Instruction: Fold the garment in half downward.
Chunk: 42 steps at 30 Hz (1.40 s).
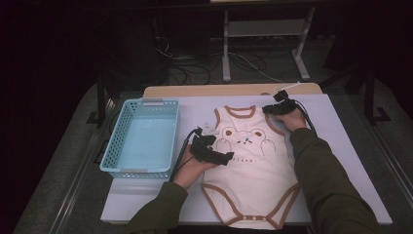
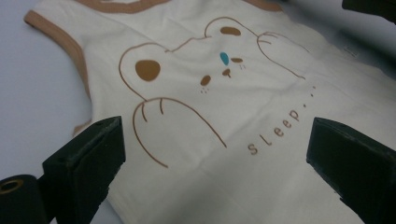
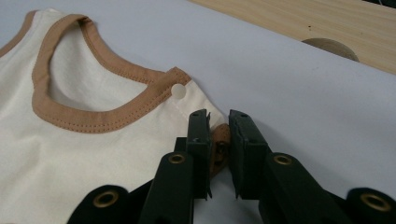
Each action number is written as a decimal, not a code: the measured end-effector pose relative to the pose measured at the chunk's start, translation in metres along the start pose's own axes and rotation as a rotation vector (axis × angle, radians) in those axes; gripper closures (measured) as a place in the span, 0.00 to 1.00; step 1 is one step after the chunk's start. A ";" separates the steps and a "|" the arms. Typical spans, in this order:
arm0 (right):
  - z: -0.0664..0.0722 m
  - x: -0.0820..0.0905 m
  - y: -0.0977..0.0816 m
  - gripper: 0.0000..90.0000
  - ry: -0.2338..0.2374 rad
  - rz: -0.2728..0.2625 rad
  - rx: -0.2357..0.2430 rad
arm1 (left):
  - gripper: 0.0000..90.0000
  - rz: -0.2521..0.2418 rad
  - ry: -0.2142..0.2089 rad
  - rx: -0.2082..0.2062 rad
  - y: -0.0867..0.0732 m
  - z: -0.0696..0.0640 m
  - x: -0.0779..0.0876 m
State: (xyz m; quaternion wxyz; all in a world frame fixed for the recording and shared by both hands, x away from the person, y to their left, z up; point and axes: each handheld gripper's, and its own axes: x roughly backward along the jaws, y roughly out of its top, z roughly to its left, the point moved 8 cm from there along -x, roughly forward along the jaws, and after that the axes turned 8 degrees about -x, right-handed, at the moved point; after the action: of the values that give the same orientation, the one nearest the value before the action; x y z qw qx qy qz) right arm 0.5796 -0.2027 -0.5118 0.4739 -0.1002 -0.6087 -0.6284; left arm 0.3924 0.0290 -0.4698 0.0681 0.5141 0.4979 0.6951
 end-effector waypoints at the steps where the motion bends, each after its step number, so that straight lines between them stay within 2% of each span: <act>1: 0.001 0.000 0.000 0.87 -0.006 0.003 0.003 | 0.06 0.000 0.000 0.000 0.000 0.000 0.000; 6: 0.002 0.000 0.000 0.88 -0.034 0.004 0.007 | 0.09 -0.013 0.023 0.023 0.014 0.011 -0.012; 13: 0.003 0.000 0.000 0.88 -0.039 0.008 0.007 | 0.15 -0.008 0.048 0.018 0.026 0.027 -0.021; 17: 0.004 0.000 0.000 0.88 -0.050 0.013 0.021 | 0.16 -0.018 0.081 0.034 0.034 0.045 -0.028; 19: 0.004 0.000 0.000 0.88 -0.055 0.015 0.027 | 0.17 -0.015 0.087 0.036 0.035 0.048 -0.029; 20: 0.004 0.000 0.000 0.88 -0.059 0.015 0.034 | 0.17 -0.007 0.098 0.039 0.039 0.056 -0.033; 22: 0.005 0.001 0.000 0.88 -0.063 0.020 0.040 | 0.20 -0.013 0.105 0.045 0.041 0.059 -0.035; 23: 0.005 0.001 0.000 0.88 -0.063 0.022 0.046 | 0.21 -0.019 0.107 0.063 0.044 0.066 -0.039; 28: 0.005 0.001 0.000 0.88 -0.069 0.029 0.053 | 0.27 -0.011 0.118 0.087 0.048 0.082 -0.049; 31: 0.007 0.001 0.001 0.88 -0.089 0.045 0.091 | 0.33 -0.006 0.126 0.108 0.050 0.092 -0.056; 34: 0.007 0.000 0.002 0.88 -0.091 0.061 0.102 | 0.38 0.023 0.140 0.104 0.048 0.101 -0.061; 35: 0.007 0.000 0.003 0.88 -0.091 0.062 0.101 | 0.39 0.023 0.140 0.104 0.048 0.101 -0.061; 38: 0.007 0.000 0.002 0.88 -0.090 0.061 0.094 | 0.43 0.037 0.152 0.109 0.049 0.112 -0.067; 42: 0.008 0.000 0.003 0.89 -0.102 0.063 0.109 | 0.48 0.055 0.160 0.105 0.049 0.118 -0.073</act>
State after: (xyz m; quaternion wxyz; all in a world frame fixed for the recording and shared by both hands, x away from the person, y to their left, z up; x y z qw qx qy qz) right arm 0.5776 -0.1952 -0.5080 0.4665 -0.1253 -0.6618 -0.5733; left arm 0.5391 0.0344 -0.4825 -0.0179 0.4733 0.5232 0.7085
